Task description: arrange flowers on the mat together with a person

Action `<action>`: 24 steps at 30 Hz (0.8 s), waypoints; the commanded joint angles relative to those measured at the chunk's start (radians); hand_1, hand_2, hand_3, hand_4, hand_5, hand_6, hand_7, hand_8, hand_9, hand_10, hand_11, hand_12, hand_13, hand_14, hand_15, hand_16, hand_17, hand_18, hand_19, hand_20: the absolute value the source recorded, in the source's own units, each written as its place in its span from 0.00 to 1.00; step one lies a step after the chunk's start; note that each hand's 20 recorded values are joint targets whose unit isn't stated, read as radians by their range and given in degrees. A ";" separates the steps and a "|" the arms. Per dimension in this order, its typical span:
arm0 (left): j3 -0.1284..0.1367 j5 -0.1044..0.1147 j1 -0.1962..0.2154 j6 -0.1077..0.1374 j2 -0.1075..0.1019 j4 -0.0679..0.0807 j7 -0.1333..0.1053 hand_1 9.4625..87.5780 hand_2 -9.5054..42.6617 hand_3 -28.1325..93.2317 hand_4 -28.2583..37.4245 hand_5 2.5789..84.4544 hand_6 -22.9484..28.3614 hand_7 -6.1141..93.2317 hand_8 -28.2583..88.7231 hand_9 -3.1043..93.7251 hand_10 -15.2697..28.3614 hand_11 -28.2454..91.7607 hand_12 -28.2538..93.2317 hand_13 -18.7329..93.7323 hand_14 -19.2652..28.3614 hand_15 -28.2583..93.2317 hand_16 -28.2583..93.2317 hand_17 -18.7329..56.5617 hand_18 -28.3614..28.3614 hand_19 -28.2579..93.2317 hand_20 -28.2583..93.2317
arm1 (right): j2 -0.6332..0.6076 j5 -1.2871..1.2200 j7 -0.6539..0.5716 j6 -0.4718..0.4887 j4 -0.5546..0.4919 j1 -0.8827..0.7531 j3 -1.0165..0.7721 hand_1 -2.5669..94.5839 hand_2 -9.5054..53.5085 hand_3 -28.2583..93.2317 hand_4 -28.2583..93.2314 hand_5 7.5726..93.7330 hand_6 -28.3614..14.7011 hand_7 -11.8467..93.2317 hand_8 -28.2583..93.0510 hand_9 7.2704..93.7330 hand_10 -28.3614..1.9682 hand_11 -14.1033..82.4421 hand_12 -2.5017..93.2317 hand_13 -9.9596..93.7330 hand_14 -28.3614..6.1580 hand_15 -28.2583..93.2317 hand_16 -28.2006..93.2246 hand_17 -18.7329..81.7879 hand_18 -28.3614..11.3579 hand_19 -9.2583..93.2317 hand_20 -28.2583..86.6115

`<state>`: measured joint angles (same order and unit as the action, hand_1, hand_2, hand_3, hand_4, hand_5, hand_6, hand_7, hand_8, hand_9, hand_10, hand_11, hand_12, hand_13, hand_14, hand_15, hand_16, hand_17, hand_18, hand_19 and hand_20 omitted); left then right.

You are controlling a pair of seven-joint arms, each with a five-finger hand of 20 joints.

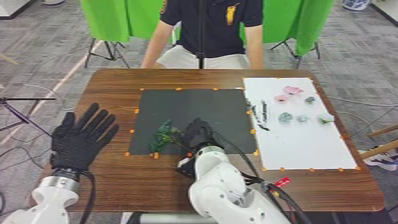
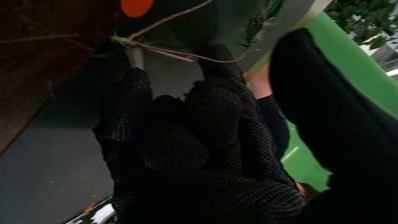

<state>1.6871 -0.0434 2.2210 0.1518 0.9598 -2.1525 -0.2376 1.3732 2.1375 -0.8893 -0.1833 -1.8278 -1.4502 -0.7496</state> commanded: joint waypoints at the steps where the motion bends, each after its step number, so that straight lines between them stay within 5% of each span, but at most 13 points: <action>1: 0.029 -0.001 0.039 -0.003 0.030 -0.006 -0.006 0.24 0.44 0.82 0.00 0.49 0.61 0.18 0.16 0.40 0.71 0.40 0.32 0.41 0.74 0.50 0.20 0.15 0.77 0.51 0.35 | -0.080 0.009 0.041 -0.062 -0.080 -0.027 -0.030 0.42 0.00 0.90 0.08 0.55 0.39 0.22 0.15 0.78 0.44 0.78 0.48 0.78 0.35 0.88 0.67 0.61 0.02 1.00 0.52; 4: 0.031 0.012 0.047 0.024 0.042 -0.014 -0.015 0.24 0.44 0.82 0.00 0.46 0.61 0.18 0.16 0.40 0.71 0.40 0.32 0.41 0.74 0.50 0.20 0.15 0.77 0.51 0.35 | -0.125 0.002 0.044 -0.024 -0.140 -0.067 -0.066 0.41 0.00 0.90 0.08 0.49 0.36 0.20 0.15 0.78 0.43 0.78 0.48 0.78 0.35 0.88 0.67 0.61 0.01 1.00 0.52; 9: 0.054 0.008 0.070 0.024 0.047 -0.024 -0.023 0.24 0.45 0.82 0.00 0.44 0.61 0.19 0.16 0.39 0.71 0.40 0.32 0.41 0.73 0.50 0.20 0.15 0.77 0.51 0.35 | -0.188 -0.017 0.055 0.022 -0.214 -0.135 -0.120 0.40 0.02 0.89 0.09 0.62 0.44 0.24 0.16 0.79 0.43 0.77 0.47 0.78 0.35 0.89 0.66 0.61 0.01 1.00 0.53; 12: 0.058 0.002 0.073 0.017 0.046 -0.023 -0.021 0.23 0.45 0.82 0.00 0.45 0.61 0.20 0.16 0.39 0.71 0.40 0.32 0.41 0.73 0.50 0.20 0.15 0.77 0.51 0.35 | -0.203 -0.048 0.053 0.045 -0.240 -0.163 -0.144 0.39 0.09 0.89 0.09 0.69 0.48 0.27 0.16 0.80 0.44 0.77 0.47 0.79 0.34 0.89 0.66 0.62 0.01 1.00 0.53; 17: 0.045 0.008 0.060 0.023 0.037 -0.017 -0.016 0.23 0.46 0.82 0.00 0.47 0.61 0.19 0.16 0.40 0.71 0.40 0.32 0.41 0.74 0.50 0.20 0.15 0.77 0.51 0.35 | -0.182 -0.114 0.046 0.111 -0.242 -0.160 -0.129 0.31 0.38 0.87 0.10 0.76 0.50 0.31 0.16 0.83 0.44 0.76 0.47 0.80 0.33 0.89 0.66 0.63 0.00 1.00 0.55; 24: 0.022 -0.003 0.020 0.006 0.023 -0.005 -0.003 0.23 0.46 0.82 0.00 0.47 0.61 0.19 0.16 0.40 0.71 0.40 0.32 0.41 0.74 0.50 0.20 0.15 0.77 0.51 0.35 | -0.140 -0.126 0.048 0.238 -0.204 -0.141 -0.092 0.28 0.44 0.88 0.10 0.76 0.49 0.29 0.15 0.83 0.43 0.75 0.48 0.80 0.32 0.88 0.66 0.62 0.00 1.00 0.56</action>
<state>1.7283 -0.0399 2.2716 0.1641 0.9921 -2.1704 -0.2587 1.1798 2.0121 -0.8393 -0.0419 -2.0620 -1.6020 -0.8787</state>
